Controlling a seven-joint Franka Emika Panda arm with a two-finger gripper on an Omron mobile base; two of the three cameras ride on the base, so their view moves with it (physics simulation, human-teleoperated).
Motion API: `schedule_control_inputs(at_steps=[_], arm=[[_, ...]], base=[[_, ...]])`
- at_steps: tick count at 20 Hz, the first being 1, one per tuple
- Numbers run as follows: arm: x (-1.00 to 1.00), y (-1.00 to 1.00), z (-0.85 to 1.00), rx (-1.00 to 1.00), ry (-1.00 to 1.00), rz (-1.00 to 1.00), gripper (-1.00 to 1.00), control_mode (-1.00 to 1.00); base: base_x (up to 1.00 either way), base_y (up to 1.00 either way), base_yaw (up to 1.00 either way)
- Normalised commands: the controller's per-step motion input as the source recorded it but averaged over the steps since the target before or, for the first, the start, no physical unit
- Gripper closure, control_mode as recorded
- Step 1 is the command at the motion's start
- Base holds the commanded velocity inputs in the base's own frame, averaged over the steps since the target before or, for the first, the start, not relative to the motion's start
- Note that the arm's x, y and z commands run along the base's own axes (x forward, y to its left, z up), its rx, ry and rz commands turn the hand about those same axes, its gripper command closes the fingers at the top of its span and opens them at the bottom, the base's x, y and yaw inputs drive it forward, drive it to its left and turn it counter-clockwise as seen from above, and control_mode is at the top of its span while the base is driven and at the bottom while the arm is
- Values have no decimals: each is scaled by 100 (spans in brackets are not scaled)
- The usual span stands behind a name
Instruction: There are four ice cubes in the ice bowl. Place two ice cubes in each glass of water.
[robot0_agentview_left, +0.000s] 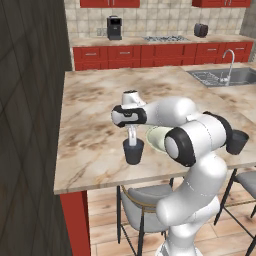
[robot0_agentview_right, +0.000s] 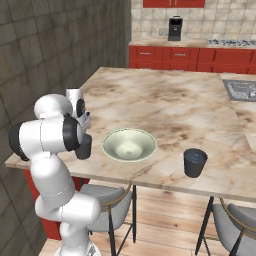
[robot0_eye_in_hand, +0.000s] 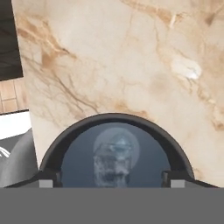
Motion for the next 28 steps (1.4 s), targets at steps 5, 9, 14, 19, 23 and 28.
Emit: schedule_control_inputs(at_steps=[5,9,14,19,23,28], arm=[[0,-6,0,0,-1,4,100,-100],[-29,-18,40,5,-16,3,100,-100],[-69,-32,87,9,-33,0,100,-100],[-88,-58,100,14,-44,-20,100,-100],[-91,-56,100,9,-37,-23,100,-100],[-100,-58,81,-3,-23,-3,100,-100]], base=[[0,0,0],[0,0,0],[0,0,0],[0,0,0],[0,0,0],[0,0,0]])
